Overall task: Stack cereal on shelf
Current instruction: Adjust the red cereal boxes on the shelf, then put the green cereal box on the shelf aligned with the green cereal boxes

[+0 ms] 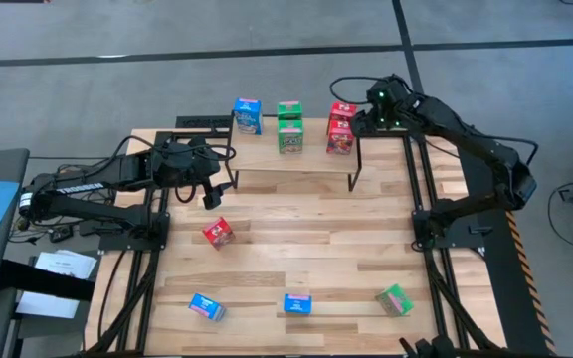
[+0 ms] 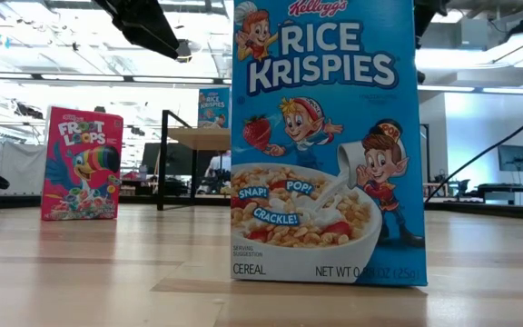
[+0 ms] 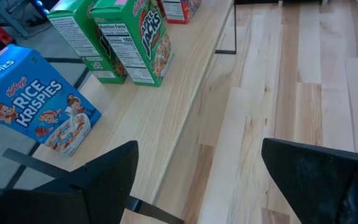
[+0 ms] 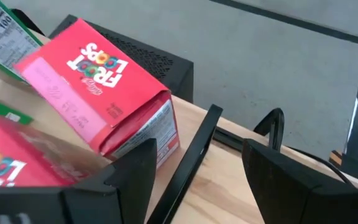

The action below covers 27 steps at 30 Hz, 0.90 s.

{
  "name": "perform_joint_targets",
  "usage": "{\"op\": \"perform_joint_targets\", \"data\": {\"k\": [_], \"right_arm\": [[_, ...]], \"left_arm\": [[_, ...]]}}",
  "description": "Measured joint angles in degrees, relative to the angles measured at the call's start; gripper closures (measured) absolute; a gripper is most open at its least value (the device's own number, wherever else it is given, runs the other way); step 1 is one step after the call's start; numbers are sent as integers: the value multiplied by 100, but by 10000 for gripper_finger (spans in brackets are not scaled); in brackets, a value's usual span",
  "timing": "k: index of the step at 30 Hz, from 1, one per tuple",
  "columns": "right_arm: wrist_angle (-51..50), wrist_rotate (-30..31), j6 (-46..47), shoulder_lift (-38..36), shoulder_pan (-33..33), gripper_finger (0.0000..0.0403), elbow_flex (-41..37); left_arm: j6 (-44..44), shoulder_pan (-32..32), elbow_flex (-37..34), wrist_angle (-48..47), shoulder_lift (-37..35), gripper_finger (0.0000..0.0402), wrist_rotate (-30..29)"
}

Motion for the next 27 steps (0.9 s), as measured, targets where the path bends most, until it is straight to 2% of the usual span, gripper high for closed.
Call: {"op": "perform_joint_targets", "data": {"k": [8,17,27], "right_arm": [[159,26,-127,240,-51,143,0],[51,232,-130,138,-49,143,8],[-1121,279,-177,87,136,143,581]], "left_arm": [[-7,0,0,0,-1,70,-2],[-9,2,0,-7,0,70,0],[81,2,0,36,0,70,-56]]}}
